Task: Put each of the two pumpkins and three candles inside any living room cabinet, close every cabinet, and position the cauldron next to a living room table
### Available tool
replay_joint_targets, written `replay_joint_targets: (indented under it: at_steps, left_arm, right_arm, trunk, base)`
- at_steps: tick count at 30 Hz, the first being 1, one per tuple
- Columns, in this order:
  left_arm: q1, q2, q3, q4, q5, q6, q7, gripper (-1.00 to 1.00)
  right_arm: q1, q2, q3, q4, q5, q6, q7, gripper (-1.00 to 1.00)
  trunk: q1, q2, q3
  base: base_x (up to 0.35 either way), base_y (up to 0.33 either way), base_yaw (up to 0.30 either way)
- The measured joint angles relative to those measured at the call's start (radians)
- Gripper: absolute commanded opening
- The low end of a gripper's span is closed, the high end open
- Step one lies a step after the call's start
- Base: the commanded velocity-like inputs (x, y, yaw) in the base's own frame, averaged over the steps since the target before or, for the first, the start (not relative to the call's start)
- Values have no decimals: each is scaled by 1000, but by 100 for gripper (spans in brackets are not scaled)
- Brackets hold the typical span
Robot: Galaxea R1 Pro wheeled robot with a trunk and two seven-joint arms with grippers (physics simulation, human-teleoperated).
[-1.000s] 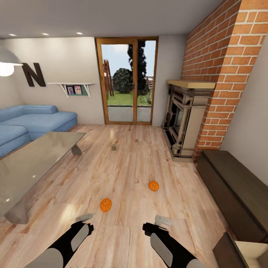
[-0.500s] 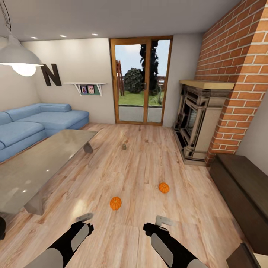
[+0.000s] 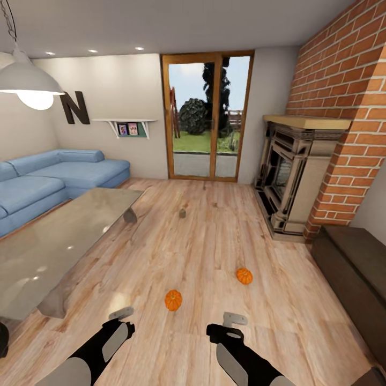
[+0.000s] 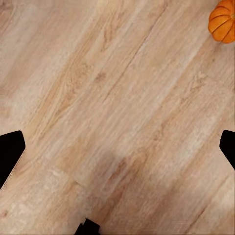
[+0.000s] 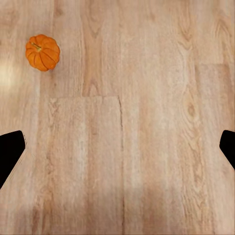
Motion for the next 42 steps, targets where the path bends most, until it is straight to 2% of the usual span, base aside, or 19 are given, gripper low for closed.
replay_joint_targets:
  at_steps: [11, 27, 42]
  left_arm:
    - [0, 0, 0, 0, 0, 0, 0, 100]
    - [0, 0, 0, 0, 1, 0, -1, 100]
    - [0, 1, 0, 0, 0, 0, 0, 100]
  right_arm:
    - [0, 0, -3, 0, -12, -1, -2, 100]
    - [0, 0, -2, 0, -9, -1, -1, 100]
    - [0, 0, -2, 0, -10, -1, 0, 100]
  trunk:
    - [0, 0, 0]
    - [0, 0, 0]
    - [0, 0, 0]
  base:
    - [119, 104, 7]
    - [12, 6, 263]
    - [243, 173, 44]
